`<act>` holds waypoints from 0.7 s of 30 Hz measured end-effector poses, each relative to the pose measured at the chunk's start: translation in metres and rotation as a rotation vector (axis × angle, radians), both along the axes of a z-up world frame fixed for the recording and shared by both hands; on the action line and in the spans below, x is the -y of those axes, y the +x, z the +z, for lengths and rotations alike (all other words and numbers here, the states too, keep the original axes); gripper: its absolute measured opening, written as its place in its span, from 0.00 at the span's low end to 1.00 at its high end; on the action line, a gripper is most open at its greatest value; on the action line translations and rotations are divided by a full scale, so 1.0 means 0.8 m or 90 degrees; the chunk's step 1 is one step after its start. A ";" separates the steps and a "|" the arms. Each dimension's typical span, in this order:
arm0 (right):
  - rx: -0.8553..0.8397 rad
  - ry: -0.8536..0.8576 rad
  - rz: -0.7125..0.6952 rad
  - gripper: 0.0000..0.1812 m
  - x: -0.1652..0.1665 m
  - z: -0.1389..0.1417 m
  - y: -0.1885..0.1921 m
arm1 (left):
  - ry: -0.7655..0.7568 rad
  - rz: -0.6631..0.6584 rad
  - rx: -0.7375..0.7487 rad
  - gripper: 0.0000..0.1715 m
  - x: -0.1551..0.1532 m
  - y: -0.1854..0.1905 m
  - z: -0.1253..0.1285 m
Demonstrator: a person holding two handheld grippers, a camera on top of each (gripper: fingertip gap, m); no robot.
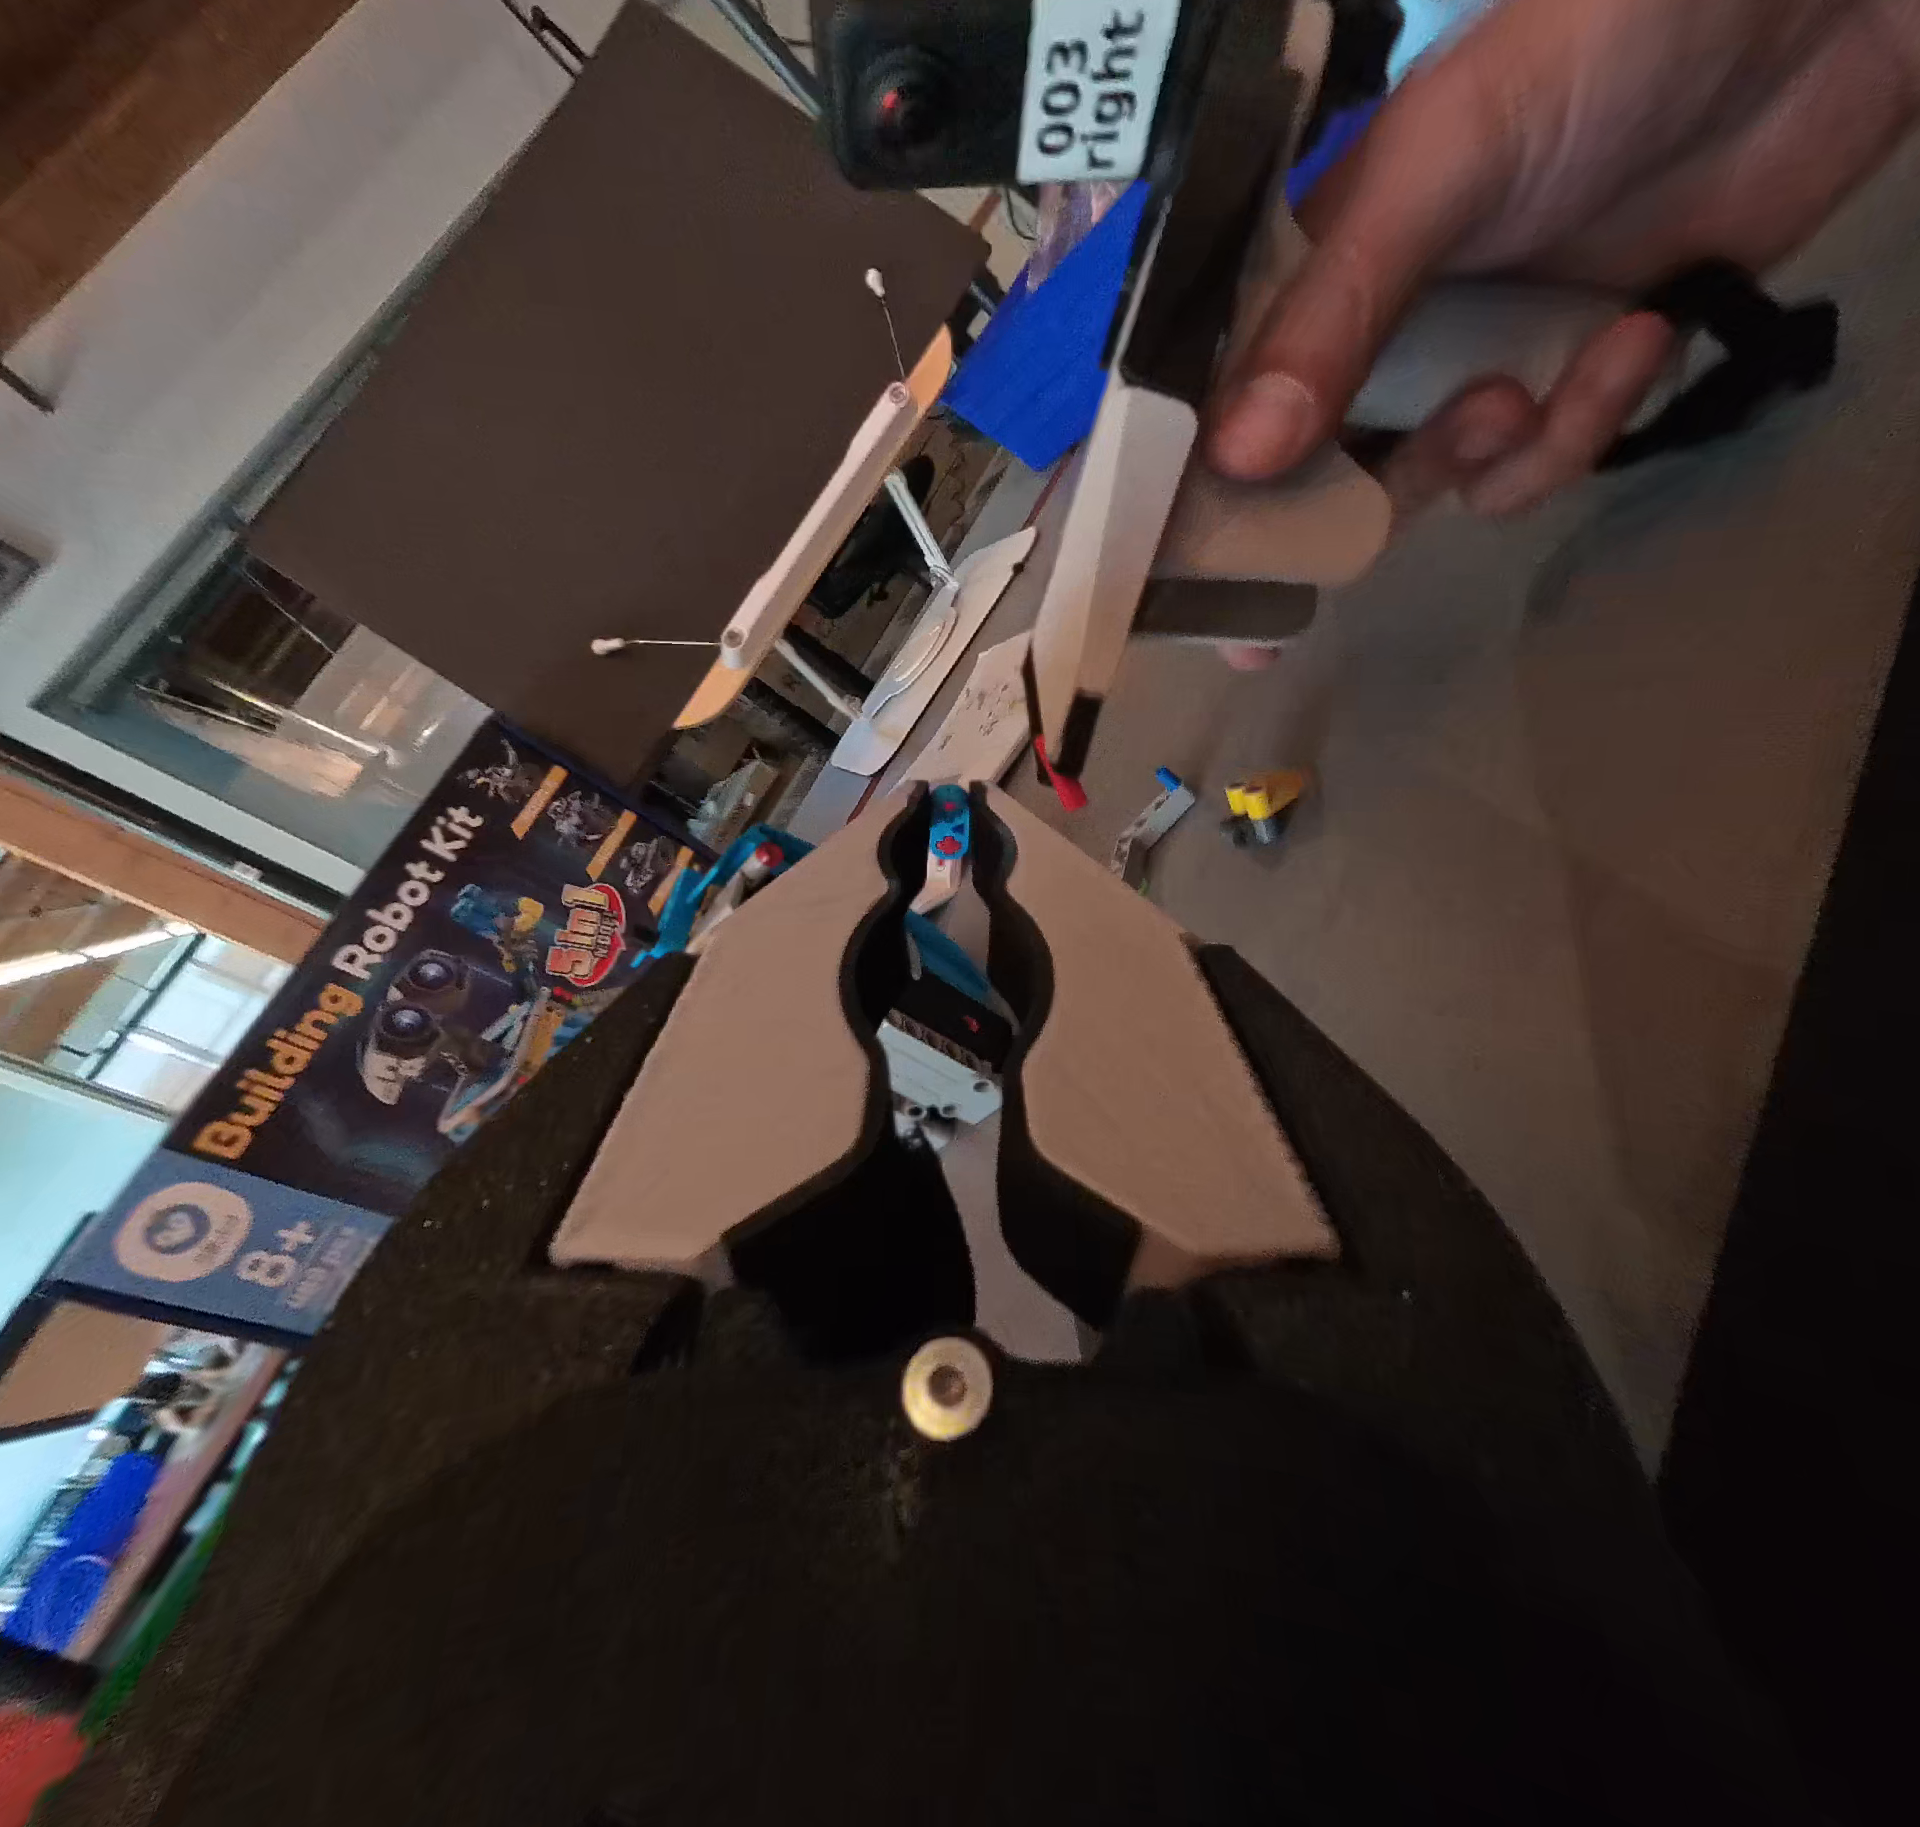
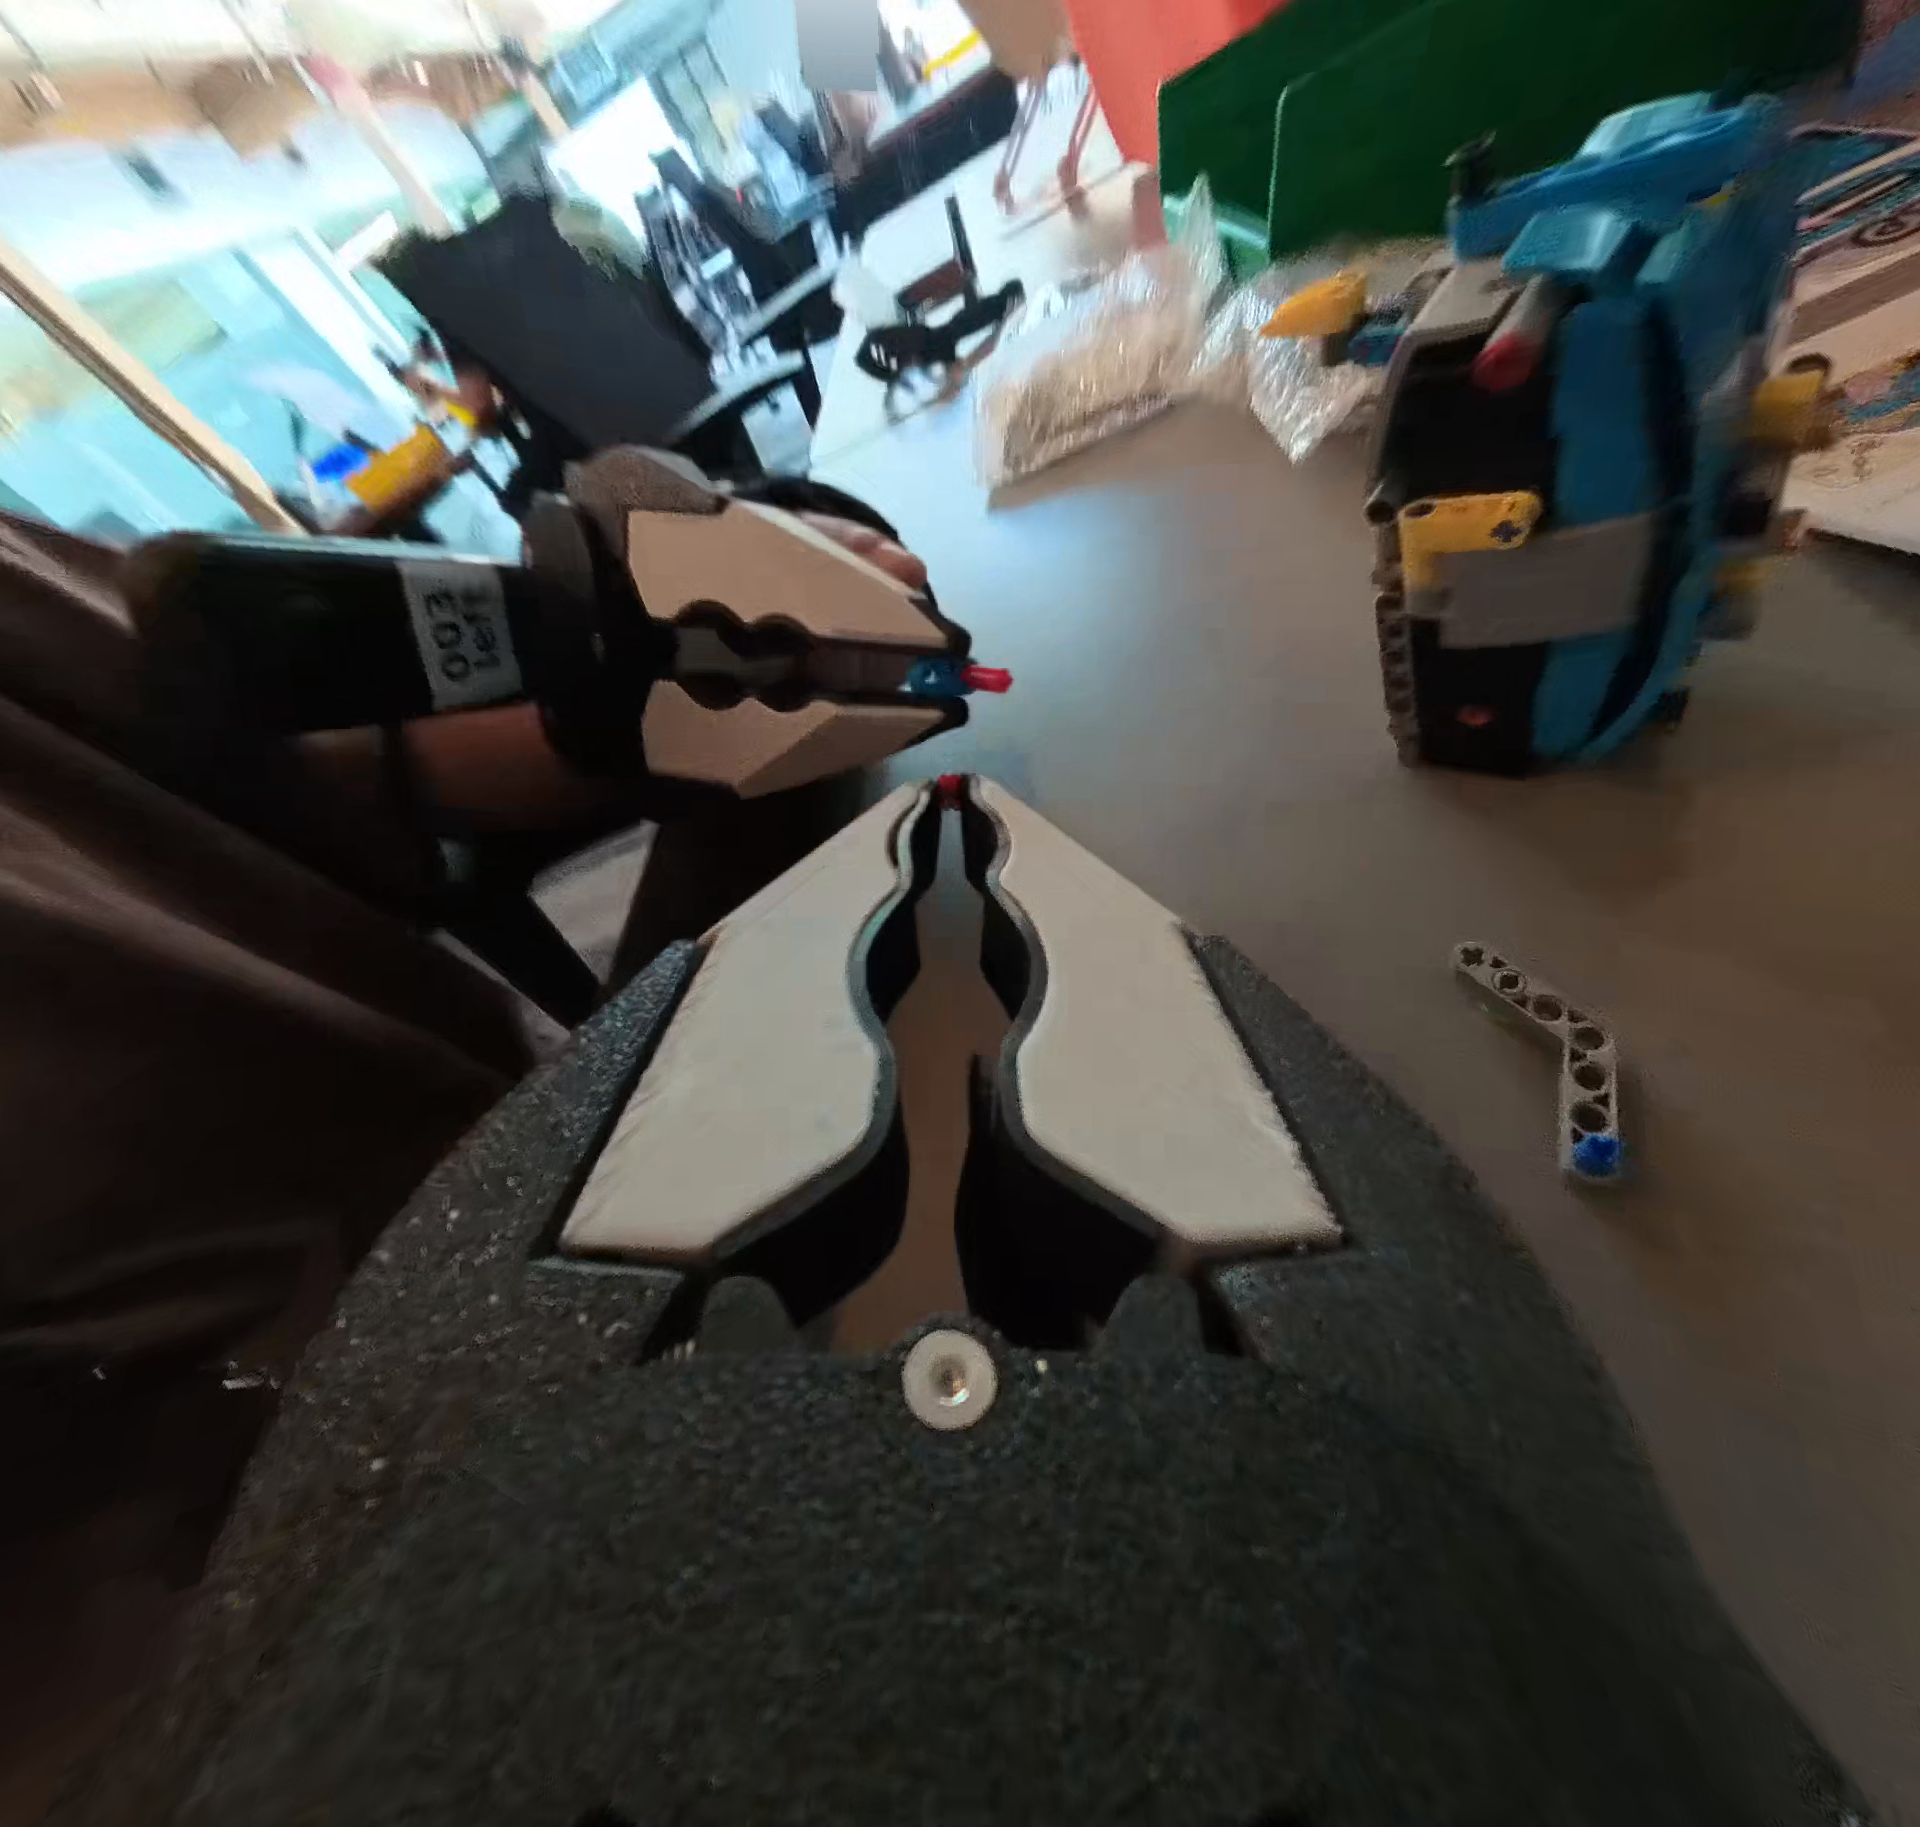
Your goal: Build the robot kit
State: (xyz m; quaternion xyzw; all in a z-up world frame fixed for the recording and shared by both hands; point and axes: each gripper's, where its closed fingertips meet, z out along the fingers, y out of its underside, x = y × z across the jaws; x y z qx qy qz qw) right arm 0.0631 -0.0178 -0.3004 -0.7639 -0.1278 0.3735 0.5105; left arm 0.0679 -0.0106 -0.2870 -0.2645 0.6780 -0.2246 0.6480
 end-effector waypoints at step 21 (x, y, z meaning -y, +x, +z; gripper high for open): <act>0.277 -0.055 -0.009 0.02 0.000 -0.063 -0.007 | 0.474 0.044 -0.074 0.03 0.012 0.010 -0.060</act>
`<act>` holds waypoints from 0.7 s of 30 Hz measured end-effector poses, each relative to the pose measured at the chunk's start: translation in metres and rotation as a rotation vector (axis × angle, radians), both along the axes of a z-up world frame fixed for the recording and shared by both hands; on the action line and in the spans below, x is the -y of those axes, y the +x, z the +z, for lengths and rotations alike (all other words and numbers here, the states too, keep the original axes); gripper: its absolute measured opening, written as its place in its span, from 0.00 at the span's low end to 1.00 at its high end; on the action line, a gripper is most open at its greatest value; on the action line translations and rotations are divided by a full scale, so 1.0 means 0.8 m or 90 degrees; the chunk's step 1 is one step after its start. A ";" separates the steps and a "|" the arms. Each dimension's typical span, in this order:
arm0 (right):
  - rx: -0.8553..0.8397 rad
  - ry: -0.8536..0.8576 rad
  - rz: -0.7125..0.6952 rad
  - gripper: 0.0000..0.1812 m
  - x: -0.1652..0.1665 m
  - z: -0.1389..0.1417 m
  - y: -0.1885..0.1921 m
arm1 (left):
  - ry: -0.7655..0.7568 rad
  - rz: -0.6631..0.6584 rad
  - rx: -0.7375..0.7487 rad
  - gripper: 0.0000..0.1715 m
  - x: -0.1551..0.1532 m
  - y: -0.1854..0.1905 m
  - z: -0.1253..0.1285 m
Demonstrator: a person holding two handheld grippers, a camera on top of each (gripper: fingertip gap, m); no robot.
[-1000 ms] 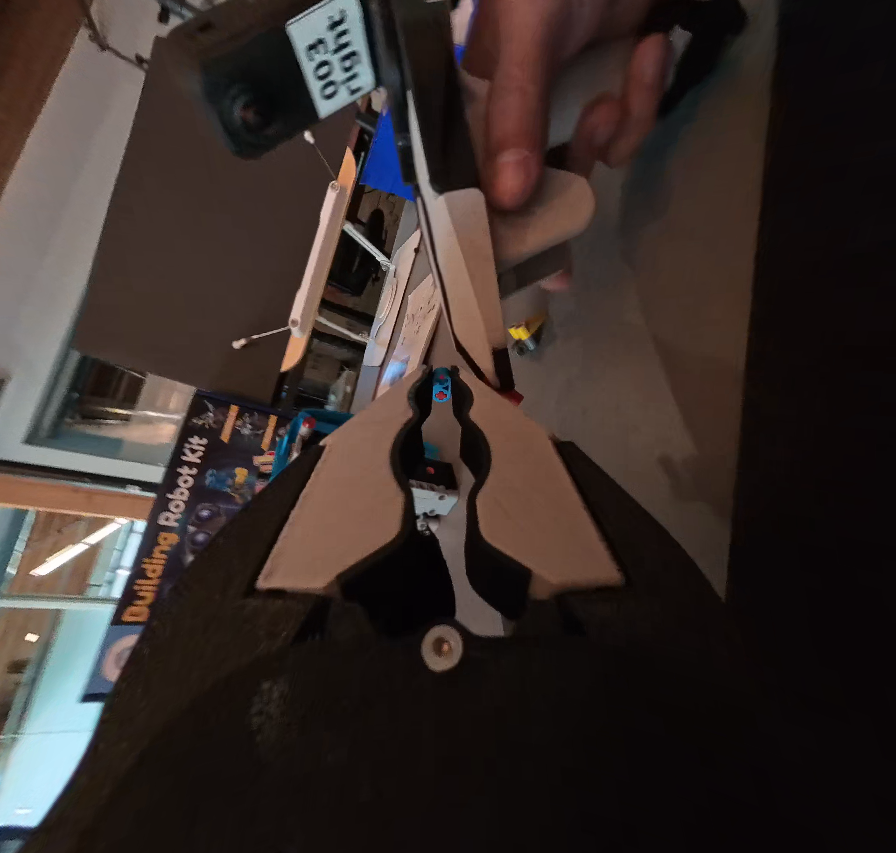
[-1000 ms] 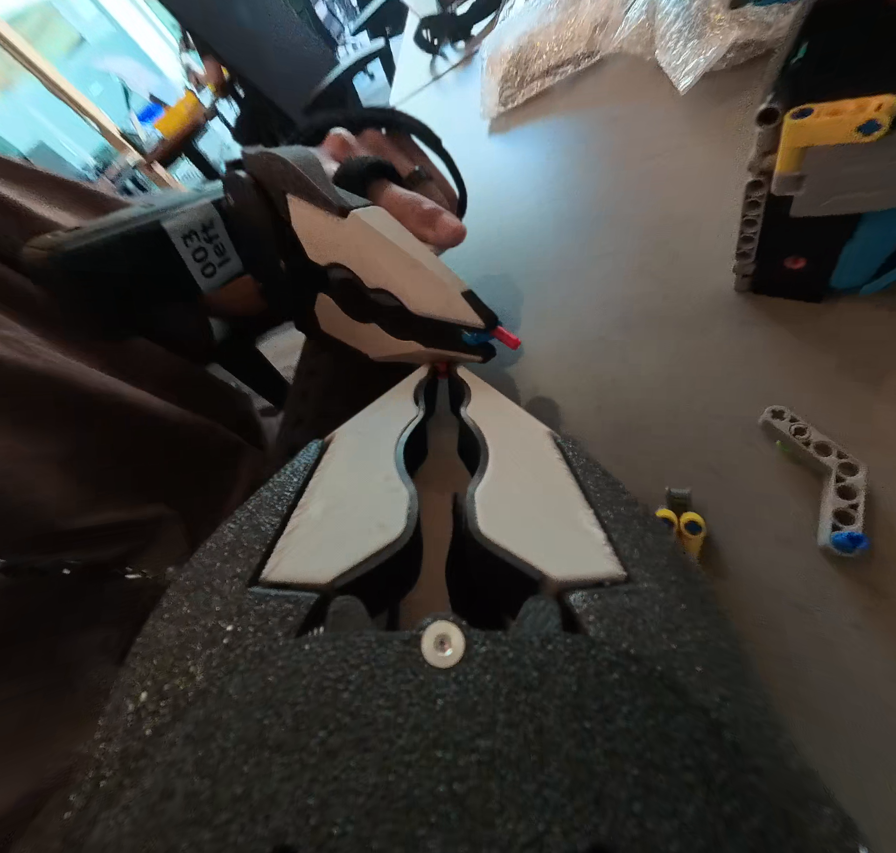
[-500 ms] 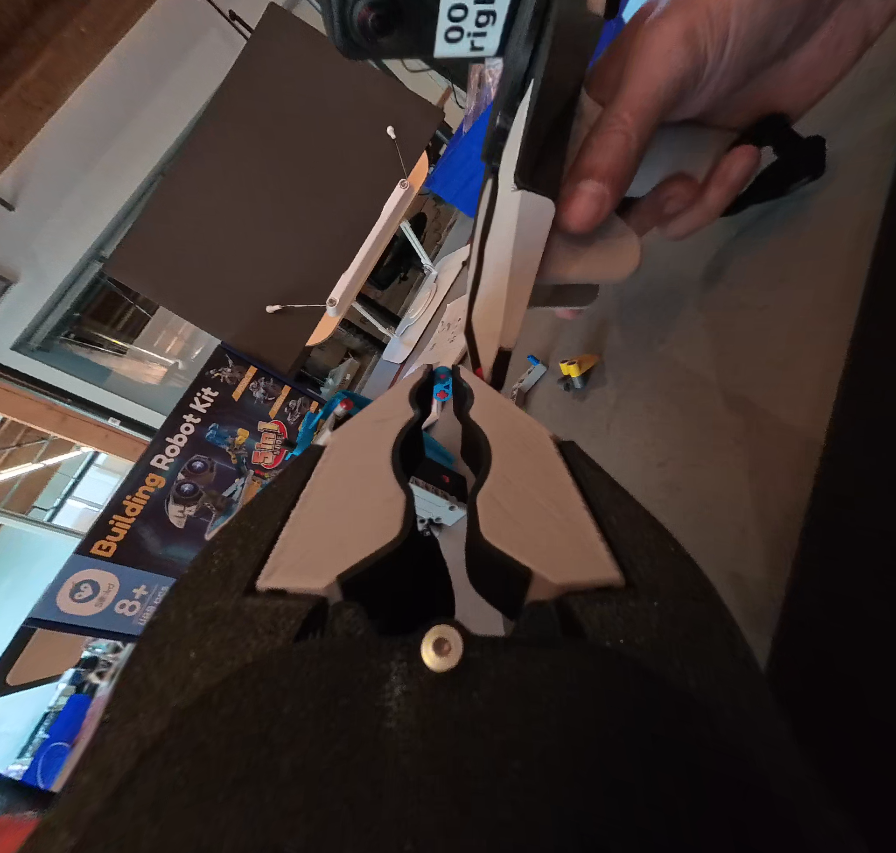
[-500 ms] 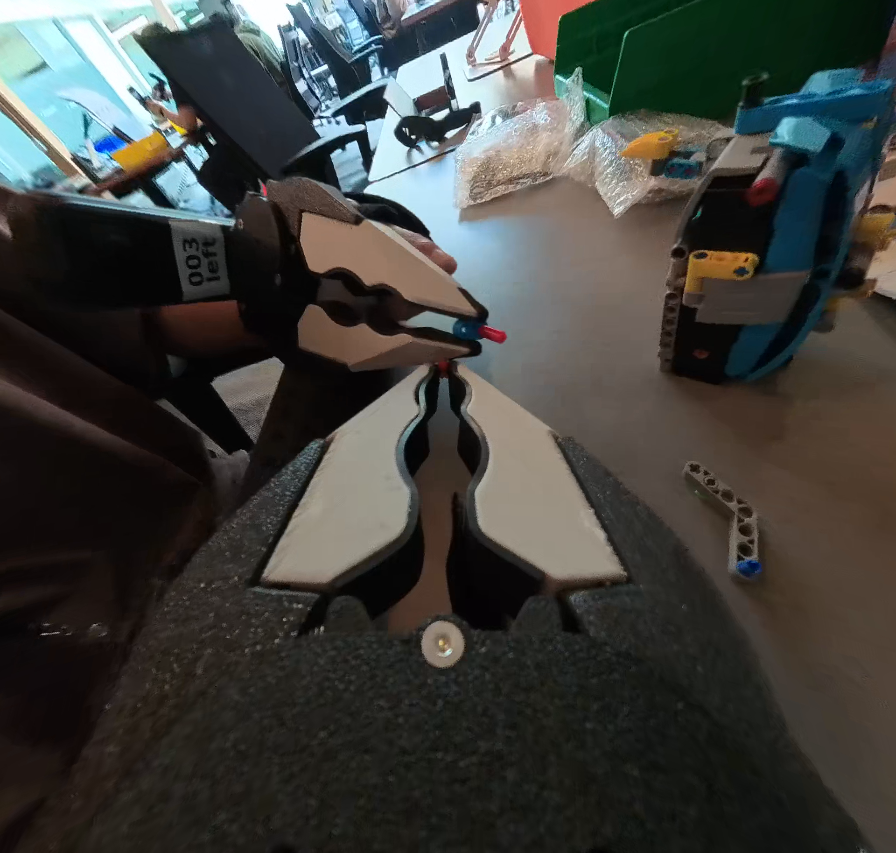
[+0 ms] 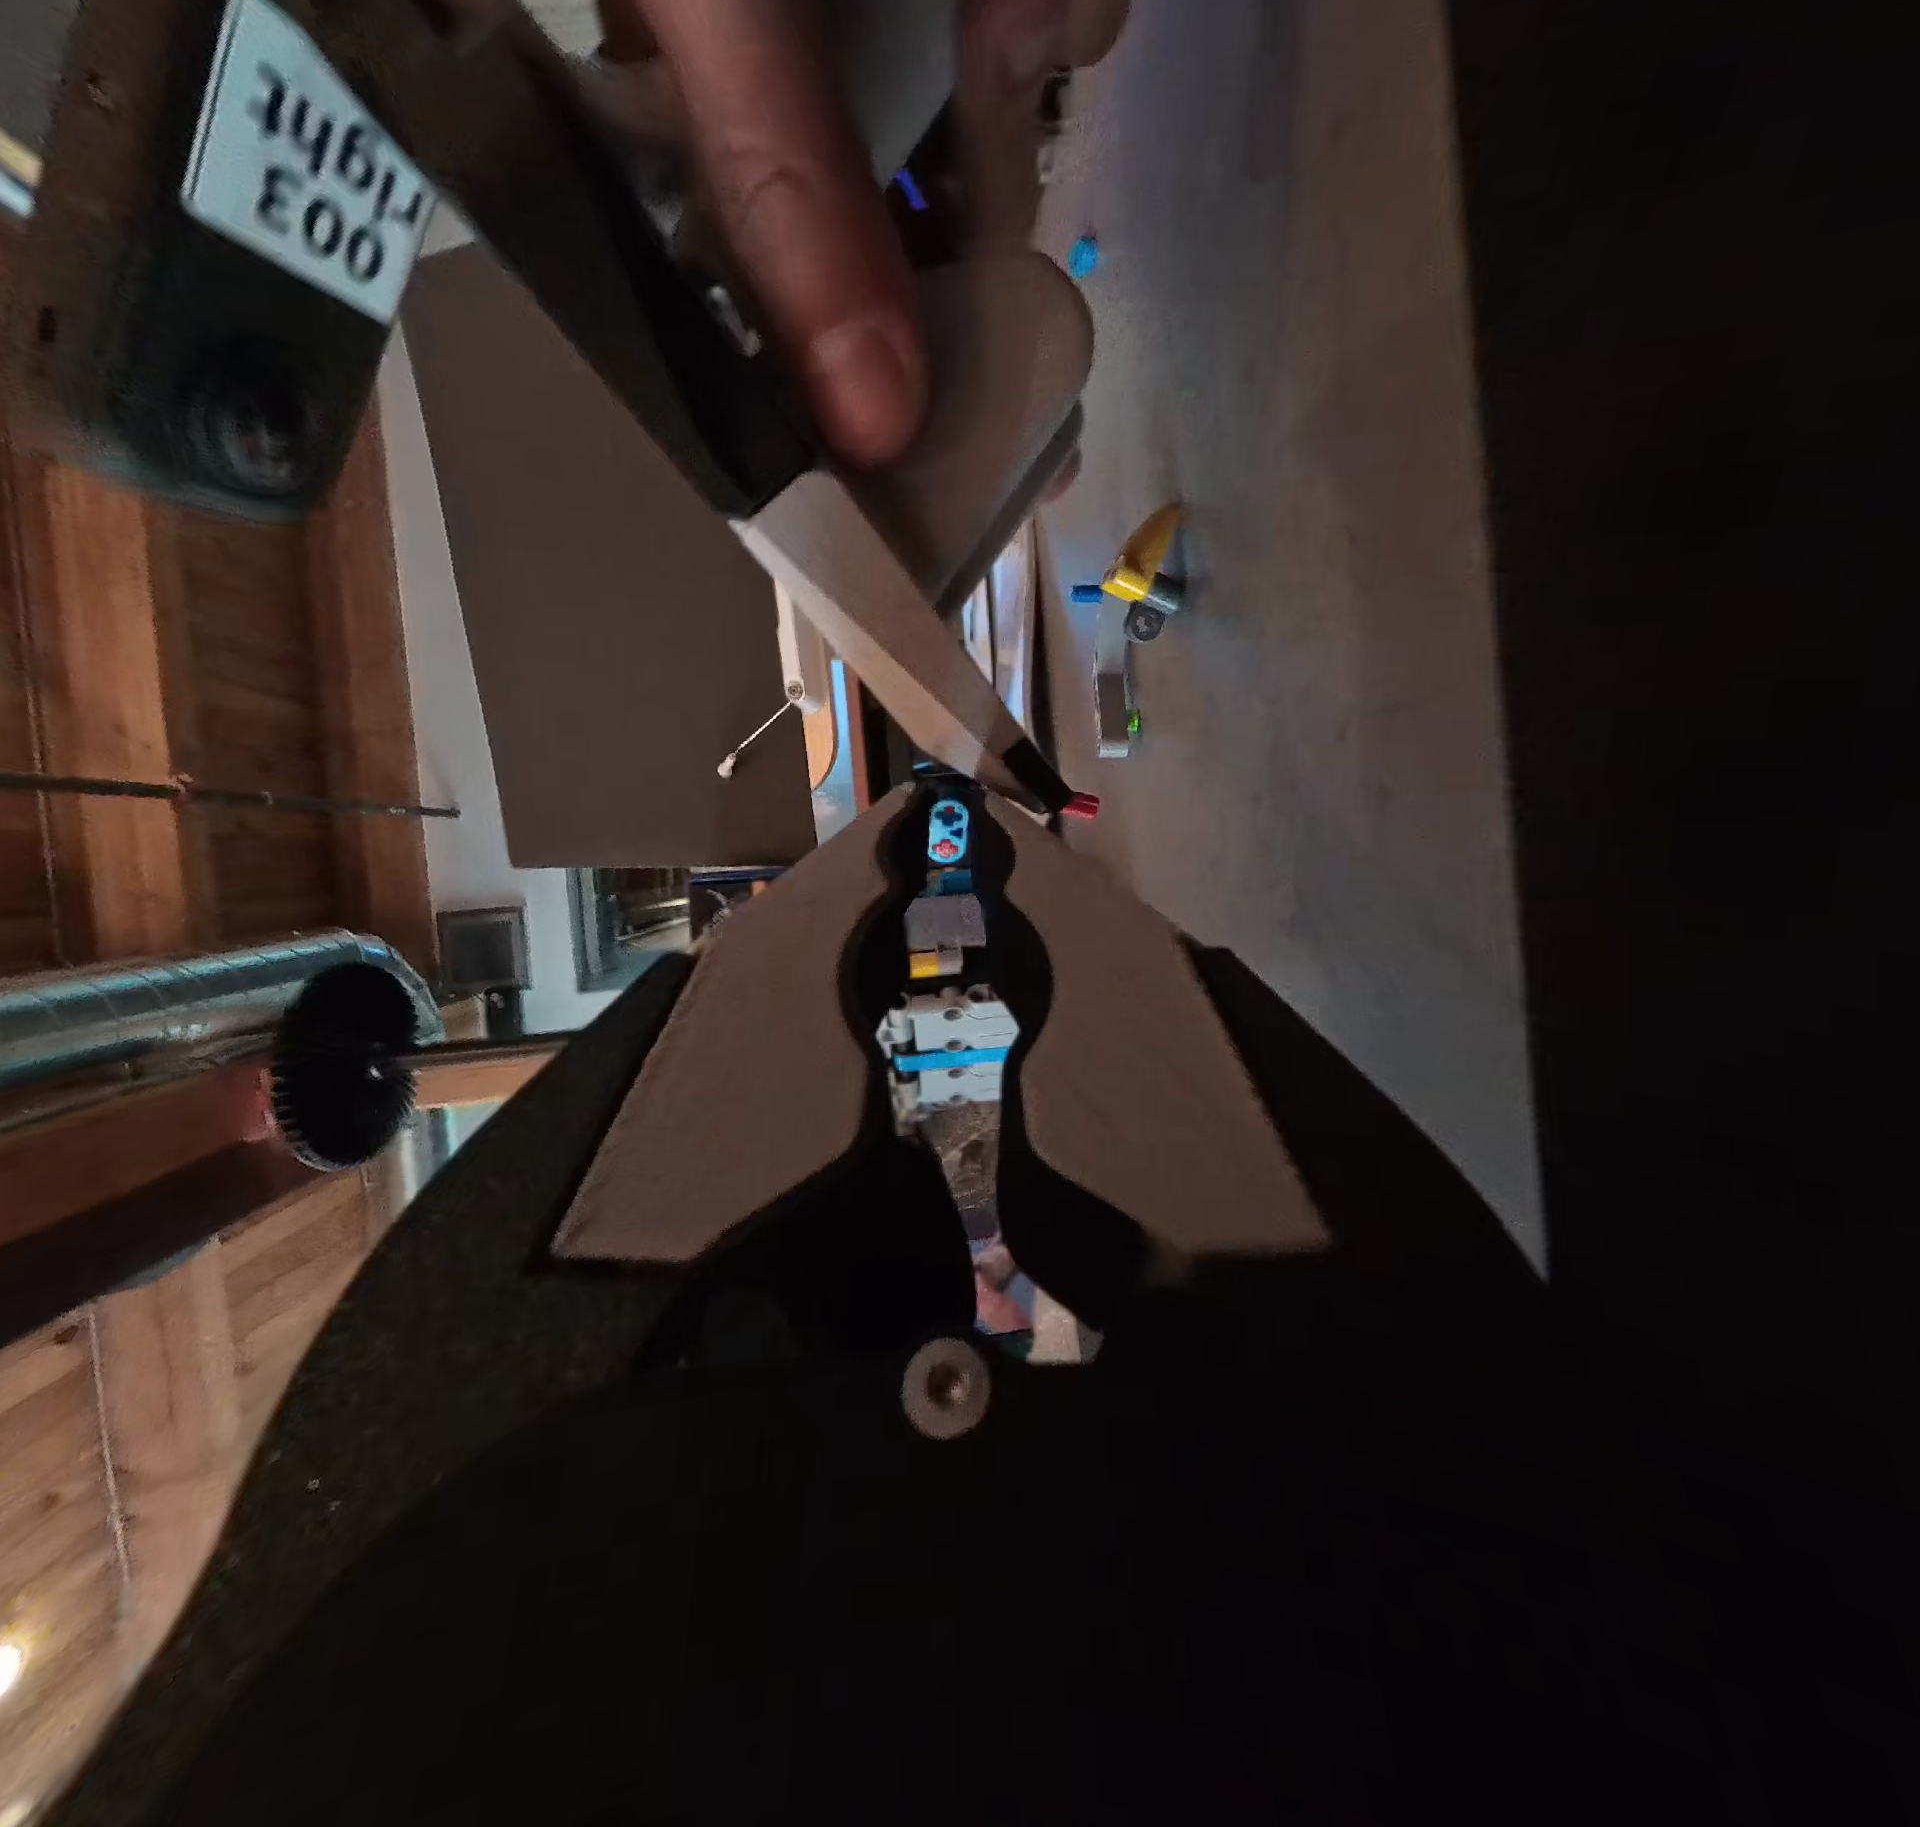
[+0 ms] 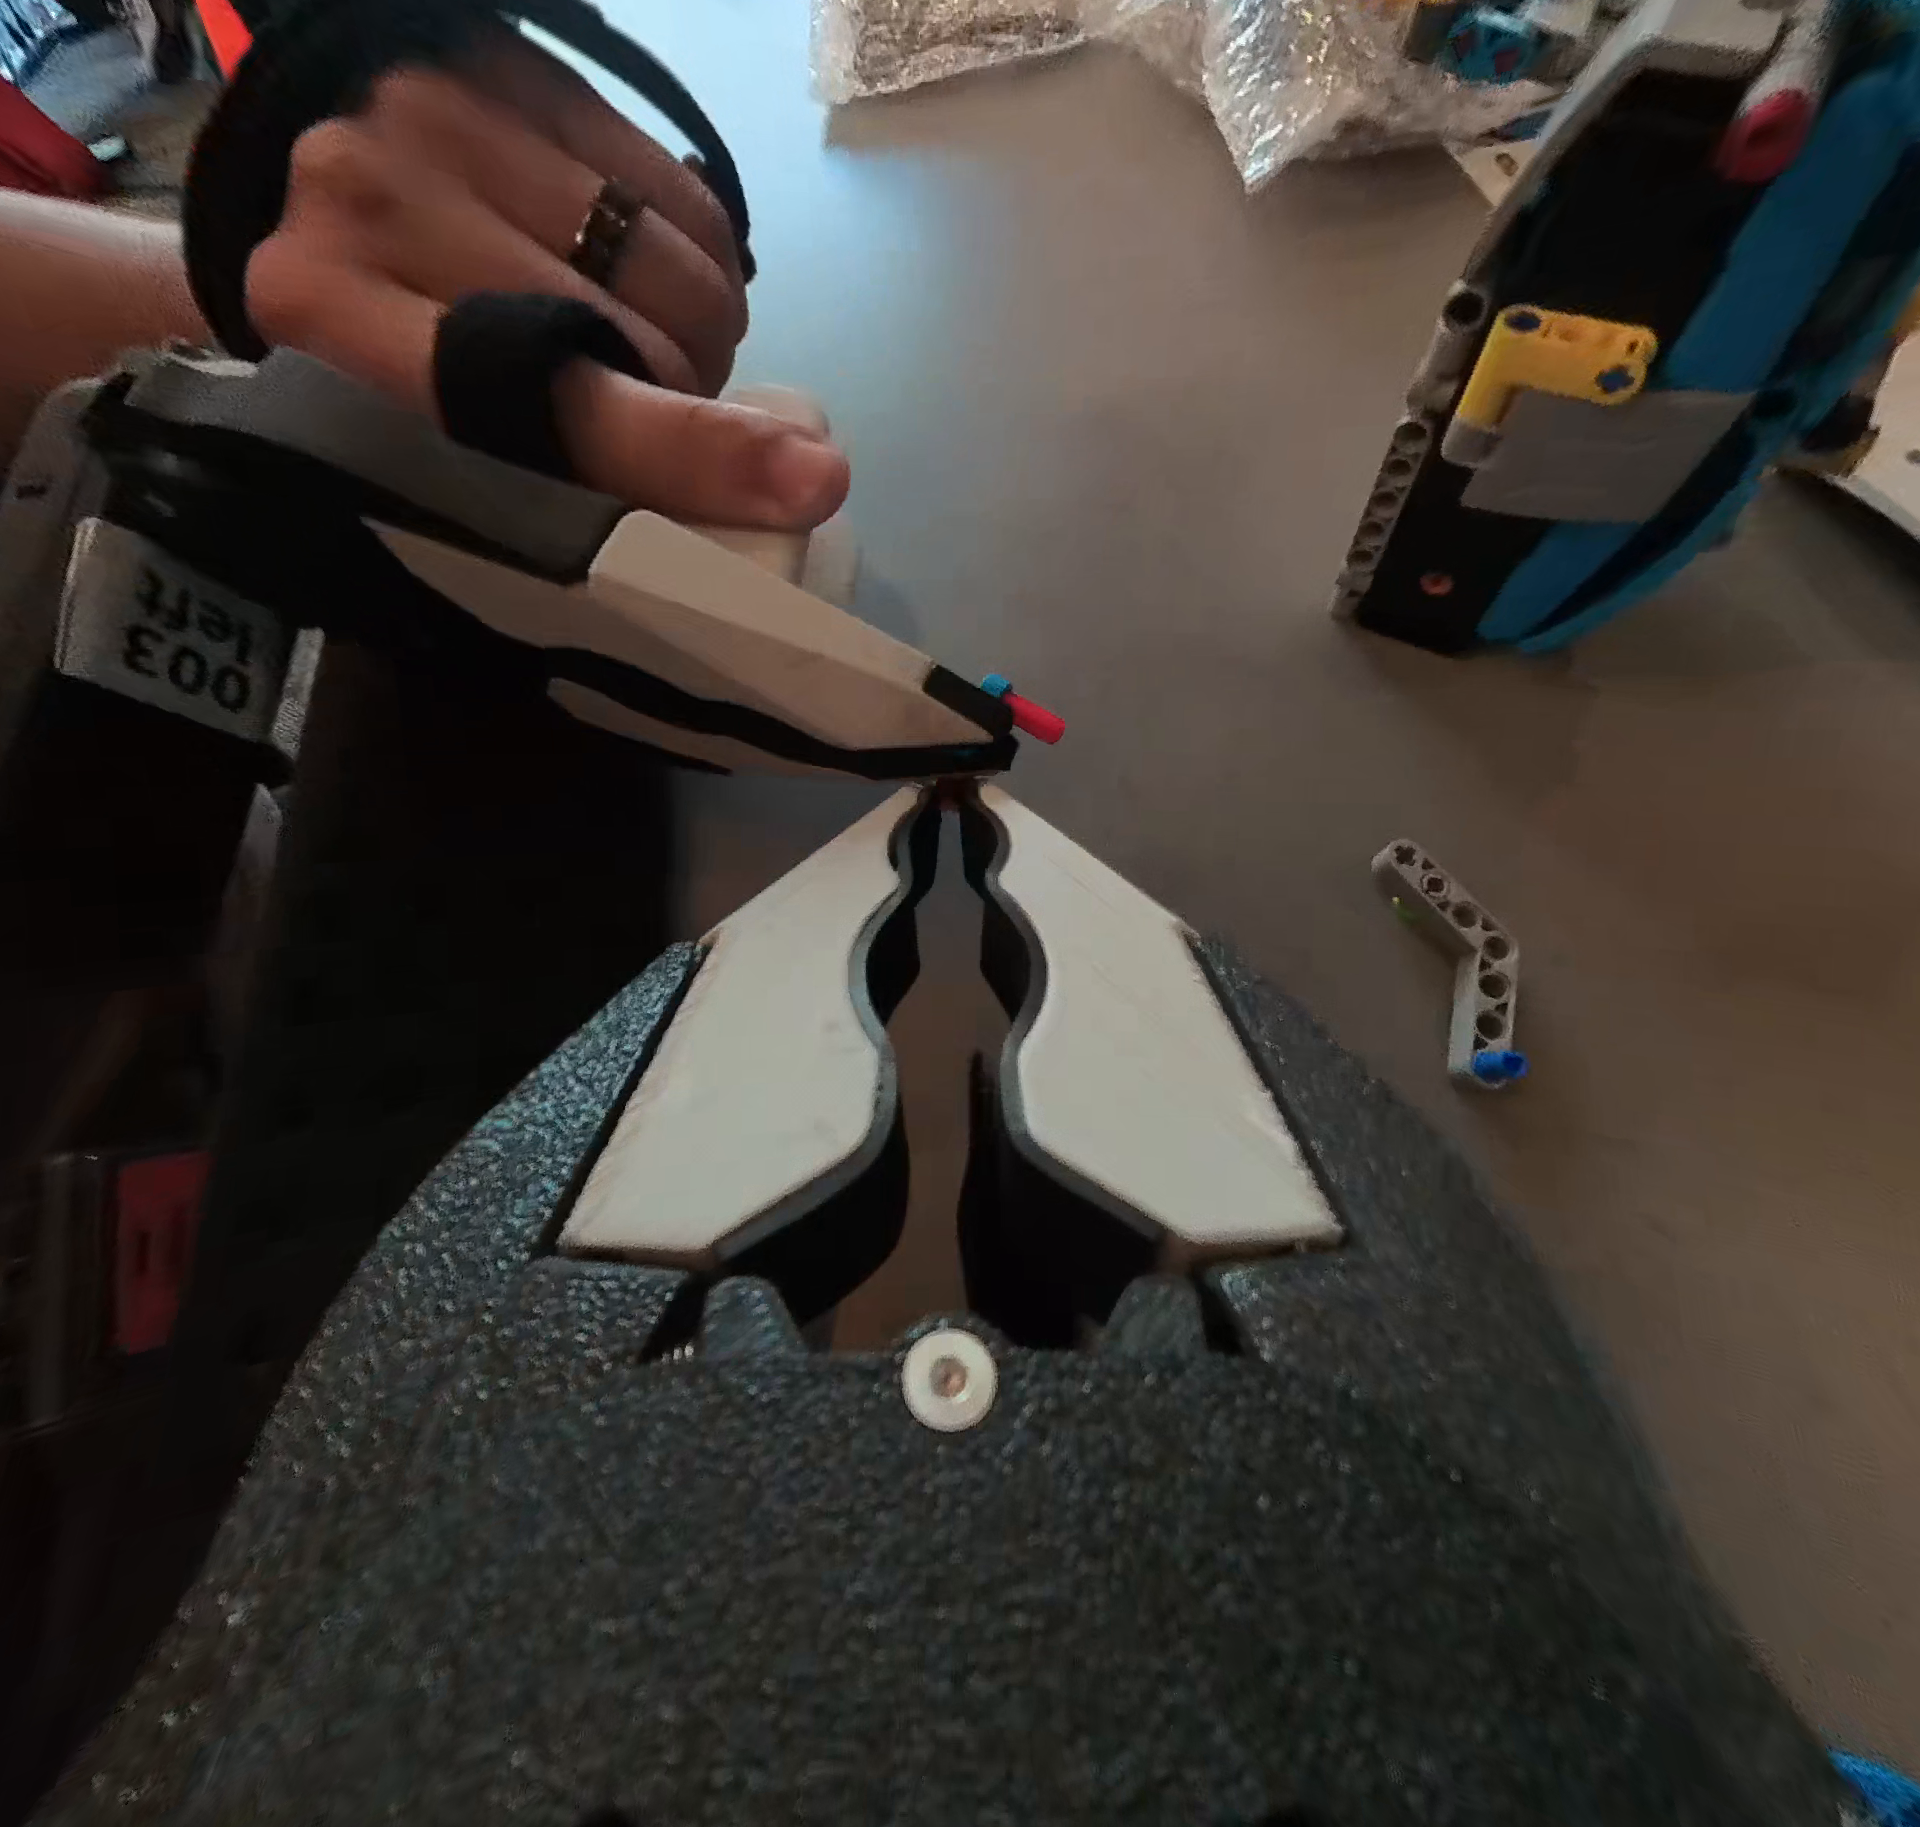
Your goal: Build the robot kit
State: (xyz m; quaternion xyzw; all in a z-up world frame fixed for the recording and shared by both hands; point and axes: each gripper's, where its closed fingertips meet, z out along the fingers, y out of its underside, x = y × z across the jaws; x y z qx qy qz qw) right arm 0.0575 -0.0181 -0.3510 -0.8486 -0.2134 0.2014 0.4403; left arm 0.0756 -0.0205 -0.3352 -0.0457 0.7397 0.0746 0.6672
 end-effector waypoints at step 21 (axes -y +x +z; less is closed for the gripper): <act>-0.294 0.301 0.058 0.01 0.027 0.150 -0.004 | -1.040 -0.296 0.032 0.04 0.035 -0.023 0.121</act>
